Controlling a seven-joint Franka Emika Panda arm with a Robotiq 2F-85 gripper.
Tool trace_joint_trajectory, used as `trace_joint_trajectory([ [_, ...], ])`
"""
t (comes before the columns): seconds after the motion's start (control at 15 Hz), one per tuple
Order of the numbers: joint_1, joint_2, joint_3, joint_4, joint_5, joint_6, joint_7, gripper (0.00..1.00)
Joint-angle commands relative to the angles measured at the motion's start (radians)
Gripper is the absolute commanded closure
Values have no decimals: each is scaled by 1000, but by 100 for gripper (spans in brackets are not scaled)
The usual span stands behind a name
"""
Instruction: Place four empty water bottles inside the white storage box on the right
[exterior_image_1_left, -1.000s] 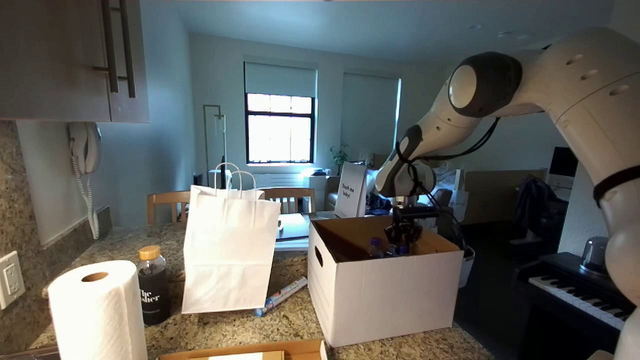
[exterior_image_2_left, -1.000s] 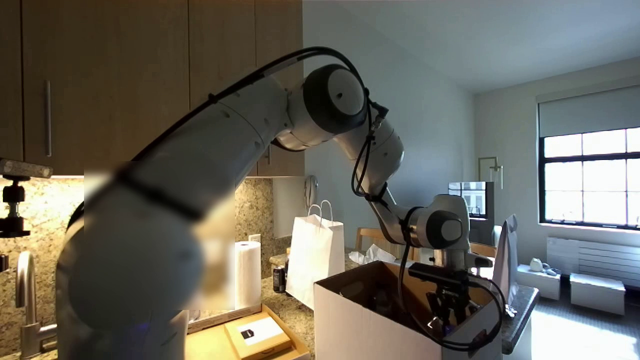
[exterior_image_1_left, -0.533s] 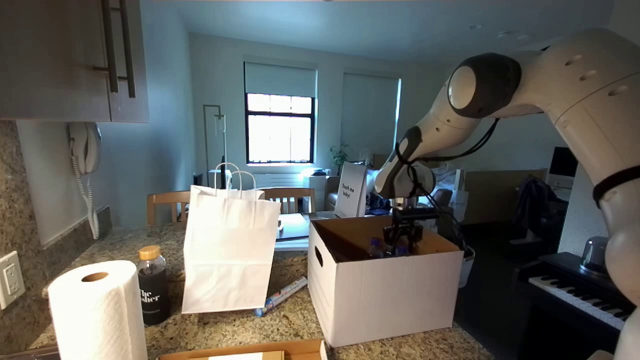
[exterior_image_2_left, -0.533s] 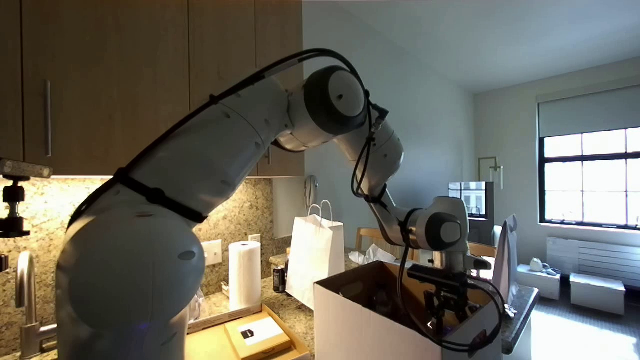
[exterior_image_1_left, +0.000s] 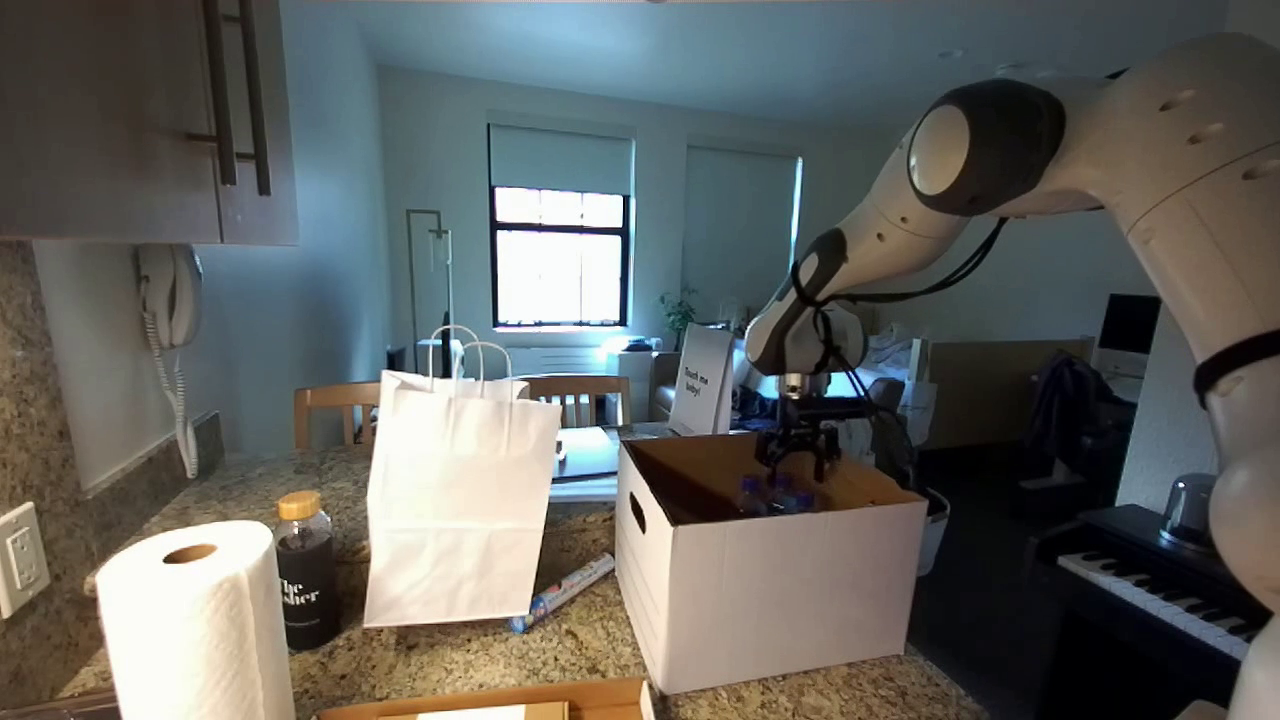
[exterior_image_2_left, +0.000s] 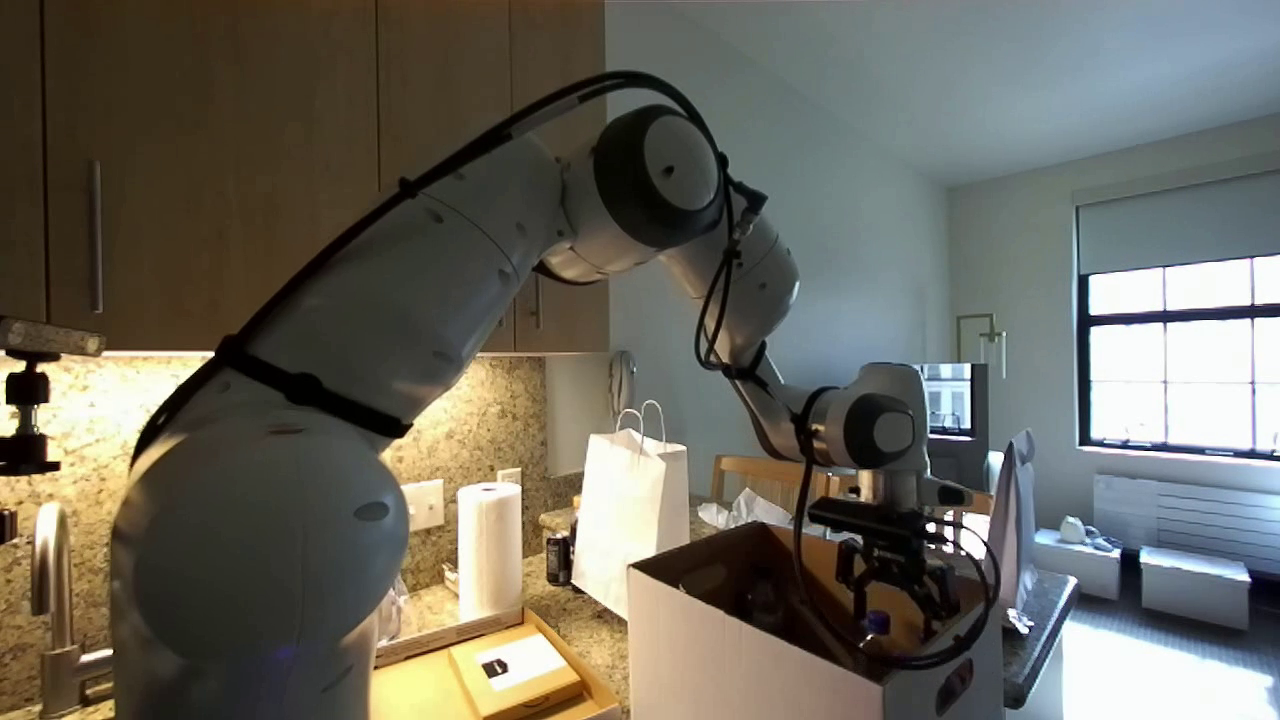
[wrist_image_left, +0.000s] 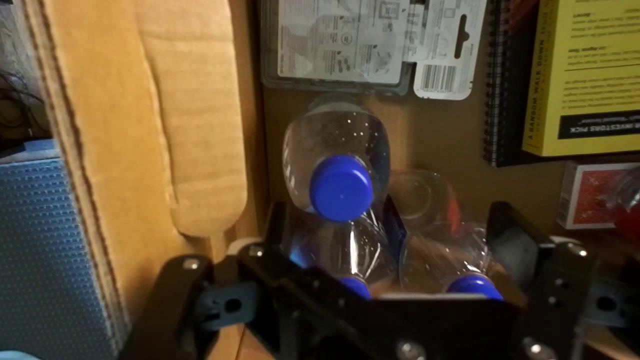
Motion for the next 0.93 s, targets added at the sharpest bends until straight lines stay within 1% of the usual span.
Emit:
trace_joint_trajectory([
  [0.0, -38, -128, 36, -69, 21, -50, -68, 0],
  [0.27, -52, -226, 44, -87, 35, -126, -119, 0],
  [0.67, -47, -358, 30, -142, 33, -209, -171, 0],
  [0.87, -35, -408, 21, -178, 13, -253, -185, 0],
])
